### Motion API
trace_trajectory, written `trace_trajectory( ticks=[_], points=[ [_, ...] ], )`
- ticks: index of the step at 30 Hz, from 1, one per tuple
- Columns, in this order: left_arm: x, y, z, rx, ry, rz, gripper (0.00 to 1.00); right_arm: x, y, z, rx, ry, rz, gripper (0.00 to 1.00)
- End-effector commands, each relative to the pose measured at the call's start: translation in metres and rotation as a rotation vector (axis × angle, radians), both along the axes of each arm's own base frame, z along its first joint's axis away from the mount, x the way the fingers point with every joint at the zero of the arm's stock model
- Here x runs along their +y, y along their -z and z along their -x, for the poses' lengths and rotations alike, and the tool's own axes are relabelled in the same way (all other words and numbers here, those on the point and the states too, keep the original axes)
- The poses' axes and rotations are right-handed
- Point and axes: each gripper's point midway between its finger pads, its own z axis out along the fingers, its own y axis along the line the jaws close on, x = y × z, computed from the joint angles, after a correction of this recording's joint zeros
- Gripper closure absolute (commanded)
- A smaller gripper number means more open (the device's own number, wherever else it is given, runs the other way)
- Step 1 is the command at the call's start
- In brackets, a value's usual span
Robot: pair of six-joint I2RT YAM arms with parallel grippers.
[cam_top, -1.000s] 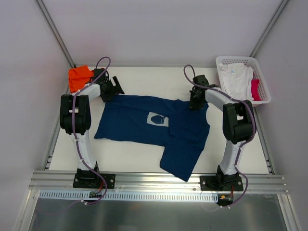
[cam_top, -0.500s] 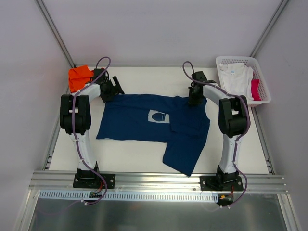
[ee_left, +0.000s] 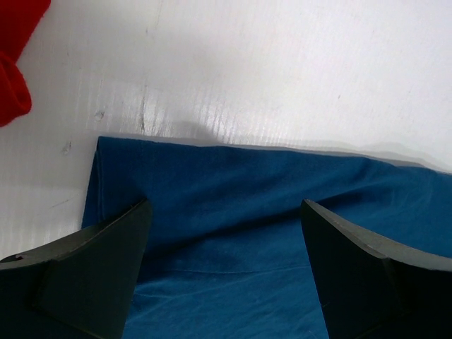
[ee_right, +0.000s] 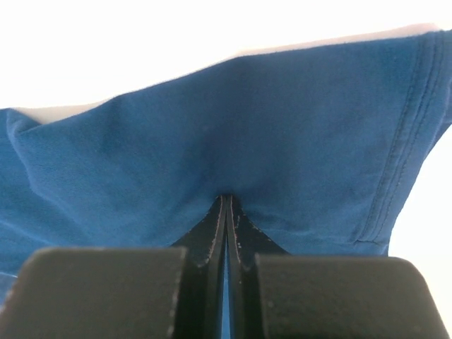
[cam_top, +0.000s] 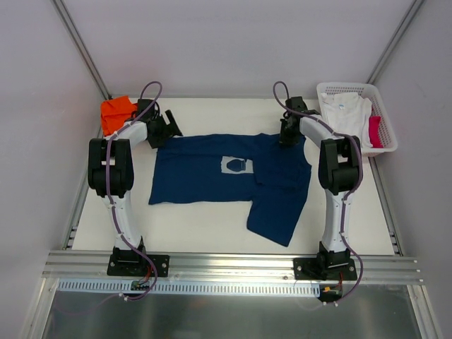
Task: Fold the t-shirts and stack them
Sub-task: Fold the flattened tshirt in 1/3 of the way
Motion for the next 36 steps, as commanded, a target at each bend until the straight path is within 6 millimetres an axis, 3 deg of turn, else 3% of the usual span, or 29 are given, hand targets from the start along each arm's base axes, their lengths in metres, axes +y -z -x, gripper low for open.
trace_trajectory(
  ticks=[1, 4, 16, 23, 28, 29, 33, 34, 36],
  points=[
    [0.002, -0.017, -0.013, -0.037, -0.001, 0.019, 0.12, -0.018, -0.003, -0.013, -0.001, 0.016, 0.047, 1.00],
    [0.013, -0.018, -0.019, -0.042, -0.023, 0.025, 0.12, -0.018, -0.004, -0.021, -0.007, 0.019, 0.046, 1.00],
    [0.011, -0.016, -0.042, -0.054, -0.023, 0.070, 0.12, -0.018, -0.007, -0.045, -0.027, 0.038, -0.002, 1.00],
    [0.012, -0.033, -0.044, -0.093, -0.015, 0.053, 0.11, -0.016, -0.023, -0.046, -0.055, 0.035, -0.013, 1.00],
    [0.016, -0.052, -0.038, -0.128, -0.014, 0.026, 0.01, -0.017, -0.057, -0.046, -0.115, 0.031, -0.023, 0.93],
    [0.017, -0.063, -0.037, -0.151, -0.014, 0.022, 0.01, -0.017, -0.063, -0.045, -0.126, 0.029, -0.022, 0.91],
    [0.019, -0.085, -0.027, -0.188, -0.017, 0.007, 0.01, -0.016, -0.094, -0.037, -0.174, 0.021, -0.030, 0.74],
    [0.019, -0.084, -0.021, -0.182, -0.019, 0.005, 0.01, -0.017, -0.111, -0.033, -0.205, 0.021, -0.033, 0.71],
    [0.019, -0.097, -0.014, -0.205, -0.018, 0.005, 0.01, -0.017, -0.117, -0.022, -0.206, 0.016, -0.034, 0.65]
  ],
)
